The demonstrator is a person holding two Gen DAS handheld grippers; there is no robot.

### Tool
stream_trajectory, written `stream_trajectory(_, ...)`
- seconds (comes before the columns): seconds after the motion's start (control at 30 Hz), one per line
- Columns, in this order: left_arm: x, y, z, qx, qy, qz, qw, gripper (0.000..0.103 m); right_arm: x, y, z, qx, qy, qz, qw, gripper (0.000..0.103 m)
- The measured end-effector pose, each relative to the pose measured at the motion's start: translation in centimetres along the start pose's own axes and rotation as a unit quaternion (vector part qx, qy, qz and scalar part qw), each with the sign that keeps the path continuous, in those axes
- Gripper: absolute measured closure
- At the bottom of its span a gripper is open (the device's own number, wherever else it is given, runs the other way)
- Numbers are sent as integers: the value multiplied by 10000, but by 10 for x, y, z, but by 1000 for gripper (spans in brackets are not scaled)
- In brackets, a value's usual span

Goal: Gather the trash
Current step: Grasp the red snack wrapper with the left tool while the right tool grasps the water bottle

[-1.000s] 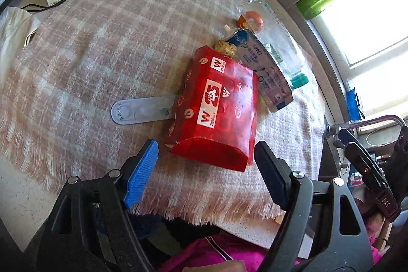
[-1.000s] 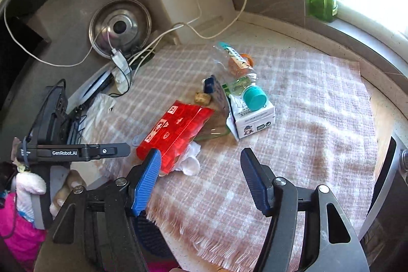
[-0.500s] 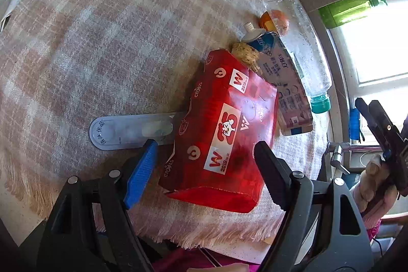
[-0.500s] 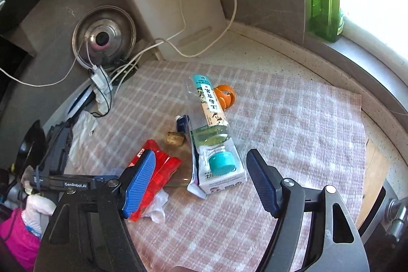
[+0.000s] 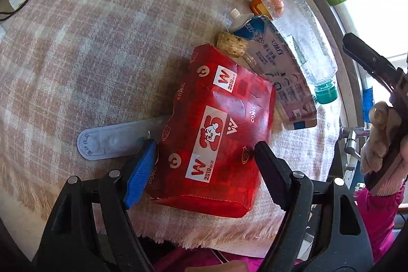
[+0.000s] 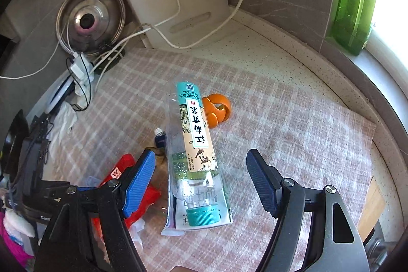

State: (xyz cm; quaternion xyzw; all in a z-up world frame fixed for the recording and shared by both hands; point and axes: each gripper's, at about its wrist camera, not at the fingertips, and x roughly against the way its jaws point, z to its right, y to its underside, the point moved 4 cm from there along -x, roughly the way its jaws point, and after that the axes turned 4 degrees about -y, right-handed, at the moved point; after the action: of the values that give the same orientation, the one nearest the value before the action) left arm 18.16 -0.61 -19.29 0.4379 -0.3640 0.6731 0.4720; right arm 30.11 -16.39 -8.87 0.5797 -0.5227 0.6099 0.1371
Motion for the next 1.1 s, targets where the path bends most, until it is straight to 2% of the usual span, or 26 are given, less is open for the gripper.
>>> stream_trajectory(0.17,-11,-4,2,124,51,-81,9999,23,-17,-6,4,-86,-80,-211,9997,29)
stream_trajectory(0.33,-13,-1,4,145,139,50,9998,23,-34,-10,4,-115,-148,-432,9989,29)
stream_trajectory(0.57,-3,-4,-3,373,462,317,9977,42,-56,-12,3,-48,-50,-699,9975,29)
stream_trajectory(0.7,5,-6,-5,430,595,361,9967,47,-63,-12,2,-39,-64,-823,9966,29)
stream_trajectory(0.77,10,-6,1,353,683,392,9963,48,-65,-11,1,-12,6,-830,9965,30)
stream_trajectory(0.83,13,-5,8,200,639,405,9969,55,-65,-10,1,-31,-31,-818,9966,38)
stream_trajectory(0.9,14,-7,19,69,705,381,9968,55,-65,-9,1,-103,-95,-803,9967,44)
stream_trajectory(1.1,4,-9,50,-262,704,278,9968,55,-62,-9,1,-110,-126,-718,9973,45)
